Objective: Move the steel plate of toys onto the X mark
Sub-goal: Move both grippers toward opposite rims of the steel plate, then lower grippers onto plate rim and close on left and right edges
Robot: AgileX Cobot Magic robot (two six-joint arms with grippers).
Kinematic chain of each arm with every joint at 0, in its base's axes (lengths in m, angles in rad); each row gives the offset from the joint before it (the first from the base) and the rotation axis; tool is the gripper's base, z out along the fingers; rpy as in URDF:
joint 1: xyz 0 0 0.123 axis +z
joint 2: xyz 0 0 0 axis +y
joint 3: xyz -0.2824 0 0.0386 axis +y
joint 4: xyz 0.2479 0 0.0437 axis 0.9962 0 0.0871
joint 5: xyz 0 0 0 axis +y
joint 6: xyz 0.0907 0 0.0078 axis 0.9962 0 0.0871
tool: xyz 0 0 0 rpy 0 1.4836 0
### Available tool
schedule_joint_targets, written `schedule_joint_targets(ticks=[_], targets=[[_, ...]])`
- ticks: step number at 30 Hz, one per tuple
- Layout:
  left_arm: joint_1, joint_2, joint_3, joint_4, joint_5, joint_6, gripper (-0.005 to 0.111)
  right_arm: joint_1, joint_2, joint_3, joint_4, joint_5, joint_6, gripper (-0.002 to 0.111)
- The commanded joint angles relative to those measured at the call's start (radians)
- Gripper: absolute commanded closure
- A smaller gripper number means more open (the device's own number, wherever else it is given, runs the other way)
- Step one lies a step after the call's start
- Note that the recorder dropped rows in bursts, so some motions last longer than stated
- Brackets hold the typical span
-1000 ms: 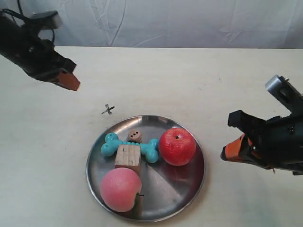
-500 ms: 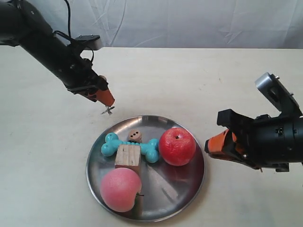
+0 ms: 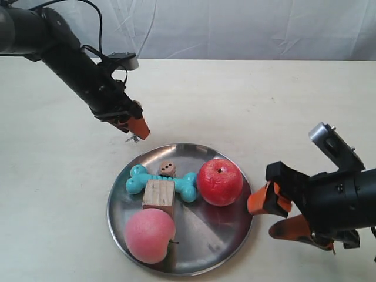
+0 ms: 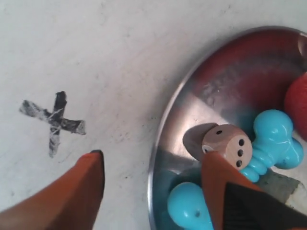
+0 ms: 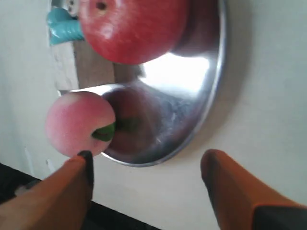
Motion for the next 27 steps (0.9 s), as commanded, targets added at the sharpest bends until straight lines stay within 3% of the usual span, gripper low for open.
schedule_joint_targets(ticks=[1, 12, 20, 27], targets=[[-0.054, 0.045, -0.035, 0.089, 0.017, -0.008, 0.049, 0.001, 0.027, 0.054, 0.010, -0.043, 0.013, 0.044], [-0.060, 0.116, -0.088, 0.120, 0.055, -0.074, 0.049, 0.012, 0.036, 0.122, 0.125, -0.072, 0.012, 0.044], [-0.093, 0.116, -0.088, 0.174, 0.079, -0.074, 0.049, 0.182, 0.036, 0.122, 0.202, -0.253, 0.012, 0.045], [-0.110, 0.116, -0.088, 0.187, 0.072, -0.074, 0.049, 0.260, 0.042, 0.122, 0.270, -0.329, 0.013, 0.045]])
